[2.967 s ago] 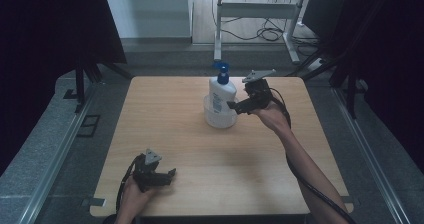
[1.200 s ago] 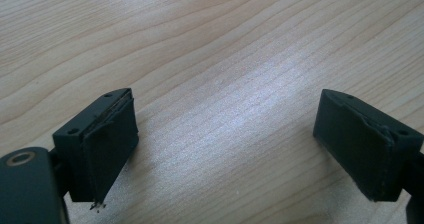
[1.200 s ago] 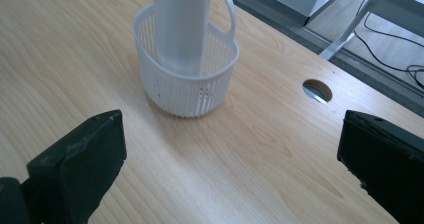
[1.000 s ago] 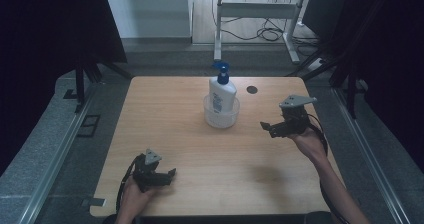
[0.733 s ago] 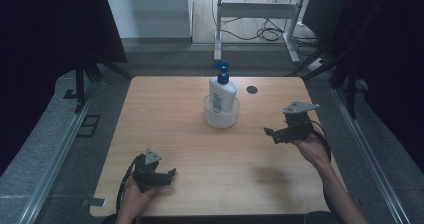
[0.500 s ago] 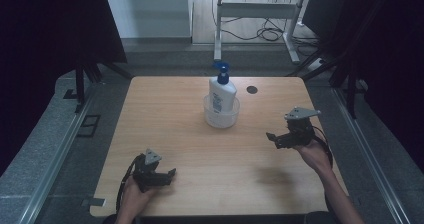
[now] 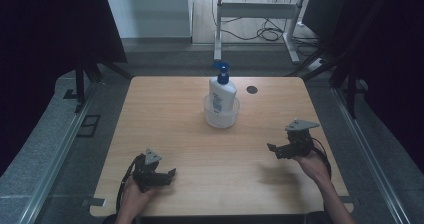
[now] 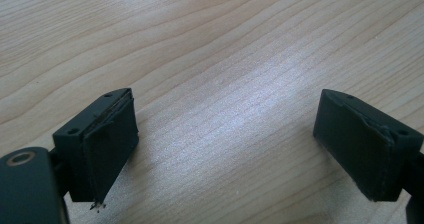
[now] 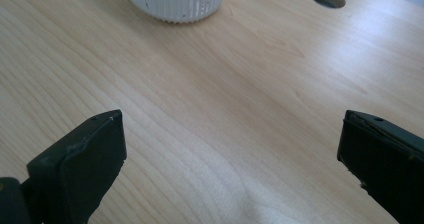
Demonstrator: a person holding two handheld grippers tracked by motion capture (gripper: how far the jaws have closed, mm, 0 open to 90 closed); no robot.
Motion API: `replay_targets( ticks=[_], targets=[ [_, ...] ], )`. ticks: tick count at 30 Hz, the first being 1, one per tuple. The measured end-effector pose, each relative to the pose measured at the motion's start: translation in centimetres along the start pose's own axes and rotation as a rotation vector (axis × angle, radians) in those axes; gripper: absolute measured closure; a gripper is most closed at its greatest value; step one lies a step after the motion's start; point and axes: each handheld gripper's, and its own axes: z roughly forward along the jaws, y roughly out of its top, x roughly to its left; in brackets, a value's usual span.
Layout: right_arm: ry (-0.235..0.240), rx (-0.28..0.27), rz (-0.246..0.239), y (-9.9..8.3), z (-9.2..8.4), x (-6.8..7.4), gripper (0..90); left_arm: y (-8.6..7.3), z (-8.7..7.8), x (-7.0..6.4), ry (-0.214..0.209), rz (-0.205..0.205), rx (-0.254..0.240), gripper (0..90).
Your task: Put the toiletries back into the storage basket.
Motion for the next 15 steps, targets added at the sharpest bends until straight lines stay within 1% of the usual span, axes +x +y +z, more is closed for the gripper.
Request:
replay_targets(
  ticks=[12, 15],
  targets=[
    [0.015, 0.034, 0.033, -2.9, 1.2, 0.3, 0.0, 0.0, 0.0, 0.0, 0.0, 0.001, 0.0, 10.2],
    [0.021, 0.043, 0.048, -3.6, 1.5, 0.3, 0.0, 0.0, 0.0, 0.0, 0.001, 0.001, 0.002, 10.3]
  ],
)
